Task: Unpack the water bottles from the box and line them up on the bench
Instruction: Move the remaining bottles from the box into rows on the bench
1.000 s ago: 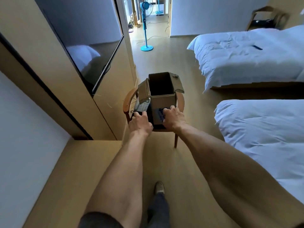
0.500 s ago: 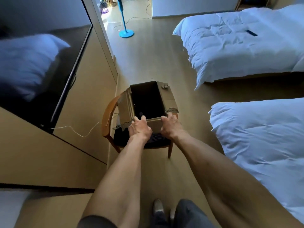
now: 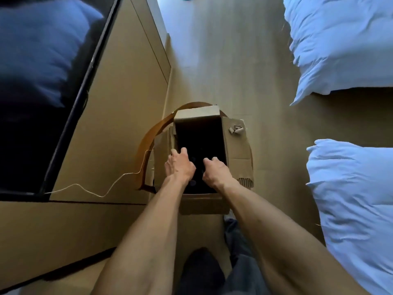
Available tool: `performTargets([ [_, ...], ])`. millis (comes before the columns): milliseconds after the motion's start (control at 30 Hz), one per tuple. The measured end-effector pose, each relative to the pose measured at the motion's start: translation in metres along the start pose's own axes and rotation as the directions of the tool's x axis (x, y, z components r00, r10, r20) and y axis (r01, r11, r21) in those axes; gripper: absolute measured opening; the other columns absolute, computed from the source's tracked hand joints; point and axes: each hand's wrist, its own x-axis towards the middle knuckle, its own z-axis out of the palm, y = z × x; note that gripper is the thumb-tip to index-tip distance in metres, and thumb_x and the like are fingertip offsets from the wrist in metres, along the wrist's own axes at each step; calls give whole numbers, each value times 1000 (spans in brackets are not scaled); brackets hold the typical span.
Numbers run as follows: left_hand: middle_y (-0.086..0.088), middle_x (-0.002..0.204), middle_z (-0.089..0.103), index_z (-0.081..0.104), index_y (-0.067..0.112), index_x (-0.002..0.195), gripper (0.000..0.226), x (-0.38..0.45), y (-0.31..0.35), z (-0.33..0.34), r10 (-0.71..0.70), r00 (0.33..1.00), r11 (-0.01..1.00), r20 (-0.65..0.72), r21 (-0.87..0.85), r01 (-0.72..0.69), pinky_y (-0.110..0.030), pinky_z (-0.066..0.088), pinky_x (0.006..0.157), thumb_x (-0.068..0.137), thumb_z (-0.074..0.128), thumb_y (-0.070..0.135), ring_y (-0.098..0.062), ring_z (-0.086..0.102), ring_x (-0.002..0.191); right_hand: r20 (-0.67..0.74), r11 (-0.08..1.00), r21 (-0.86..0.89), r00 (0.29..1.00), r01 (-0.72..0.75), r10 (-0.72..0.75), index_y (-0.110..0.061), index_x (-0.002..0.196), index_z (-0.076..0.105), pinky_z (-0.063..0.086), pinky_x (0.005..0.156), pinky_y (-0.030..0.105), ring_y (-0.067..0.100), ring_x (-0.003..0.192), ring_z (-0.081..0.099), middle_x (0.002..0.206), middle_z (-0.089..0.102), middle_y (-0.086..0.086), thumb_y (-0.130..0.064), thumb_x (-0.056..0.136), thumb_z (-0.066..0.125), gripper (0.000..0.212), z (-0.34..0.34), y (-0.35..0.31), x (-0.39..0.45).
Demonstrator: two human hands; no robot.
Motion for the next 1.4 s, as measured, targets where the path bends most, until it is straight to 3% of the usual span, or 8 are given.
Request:
performTargets([
  [100,-16,130,48,52,18,125,38,34,5,6,6,1000,1000,-15,11,-6,-42,46,90,87,57,17,-32,52,116,141,996,-83,989,-36,47,-12,130,49,46,92,44,36,116,50,128,48,17,-21,92,56,40,19,14,22],
  [200,-22,150,32,48,18,132,46,58,4,21,-29,999,996,15,88,28,-47,40,102,86,57,15,-36,39,133,242,987,-153,966,-52,89,-14,136,45,47,94,45,36,120,46,134,44,18,-22,92,57,47,40,16,44],
  [367,-22,155,24,40,17,141,59,85,7,53,-5,999,993,48,119,0,-48,34,109,86,59,15,-37,26,142,299,975,-218,948,-48,113,-13,141,37,45,96,47,38,126,40,139,37,19,-21,94,54,51,66,13,87],
  [500,-15,138,45,49,14,132,46,101,4,75,109,992,989,66,93,-115,-41,47,92,87,59,16,-32,48,121,310,975,-207,940,-77,140,-13,146,31,43,100,44,36,129,37,143,34,19,-19,96,48,53,91,16,129],
  [667,-16,129,48,48,13,132,47,113,3,92,81,984,993,159,68,-93,-42,47,82,87,57,18,-32,52,112,359,980,-147,916,-132,178,-11,151,24,36,105,39,34,134,36,149,31,18,-23,102,38,53,115,27,166],
  [933,-16,130,46,46,13,132,44,116,-4,119,6,970,992,243,118,-36,-40,45,79,88,52,15,-33,52,111,456,995,-74,884,-74,100,-6,137,50,40,105,39,32,128,49,140,50,17,-20,104,37,38,132,48,179],
  [1133,-16,130,46,46,15,134,45,114,-6,122,-7,965,991,263,130,-29,-40,45,79,90,54,18,-33,52,112,420,980,0,889,-200,181,-4,124,62,49,95,39,32,117,59,126,61,19,-19,103,38,35,130,44,182],
  [1400,-16,126,47,47,14,133,44,116,-1,94,36,980,994,196,94,-55,-41,47,80,90,53,18,-32,55,107,359,983,-125,918,-131,168,-7,116,65,51,89,35,28,111,62,119,65,14,-13,101,40,30,113,31,159],
])
